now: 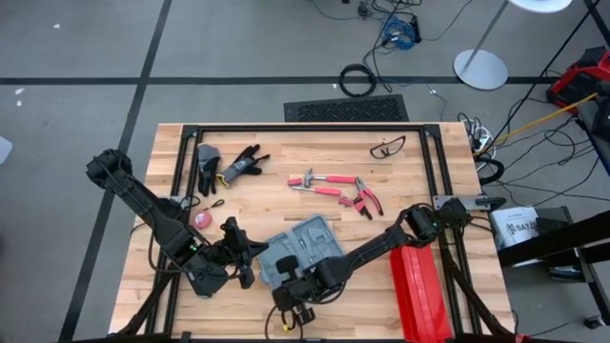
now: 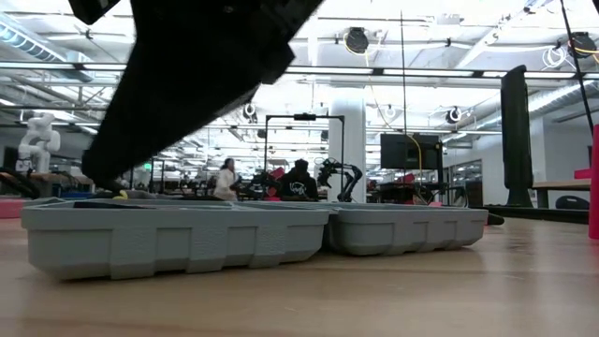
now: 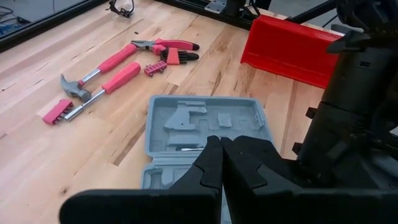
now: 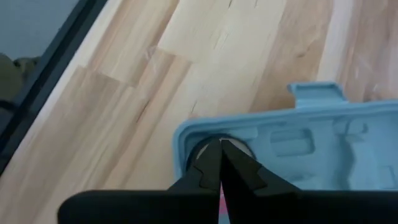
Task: Prefit tool cases
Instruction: Put the black electrical tape into the gray prefit tools case
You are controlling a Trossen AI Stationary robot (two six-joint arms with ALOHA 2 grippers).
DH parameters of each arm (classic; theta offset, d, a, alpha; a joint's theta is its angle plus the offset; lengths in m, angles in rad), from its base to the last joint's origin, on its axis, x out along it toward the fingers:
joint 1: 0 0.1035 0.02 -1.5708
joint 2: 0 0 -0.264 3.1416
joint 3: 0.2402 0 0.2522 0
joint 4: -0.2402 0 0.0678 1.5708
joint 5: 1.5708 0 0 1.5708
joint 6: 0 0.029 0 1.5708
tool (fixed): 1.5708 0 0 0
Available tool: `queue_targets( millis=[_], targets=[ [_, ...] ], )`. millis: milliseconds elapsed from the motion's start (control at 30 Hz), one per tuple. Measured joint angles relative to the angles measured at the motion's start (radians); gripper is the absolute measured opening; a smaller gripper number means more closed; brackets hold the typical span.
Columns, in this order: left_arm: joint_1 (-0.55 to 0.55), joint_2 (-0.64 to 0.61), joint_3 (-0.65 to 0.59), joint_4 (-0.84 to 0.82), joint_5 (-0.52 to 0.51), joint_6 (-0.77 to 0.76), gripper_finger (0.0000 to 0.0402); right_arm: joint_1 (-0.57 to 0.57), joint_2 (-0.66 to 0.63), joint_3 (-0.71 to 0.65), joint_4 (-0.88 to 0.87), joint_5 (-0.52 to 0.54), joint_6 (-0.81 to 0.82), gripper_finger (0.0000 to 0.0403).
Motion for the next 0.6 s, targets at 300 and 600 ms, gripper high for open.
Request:
queue_targets(
  millis=[300,600],
  targets=[
    [0.0,0.0,0.0,0.0,0.0,0.0,0.0008,-0.001,0.008,0.0,0.044,-0.029,-0.006,0.0],
    [0.0,0.0,0.0,0.0,-0.006,0.0,0.0008,-0.011,0.033,-0.047,0.106,-0.054,0.042,0.0]
  ],
)
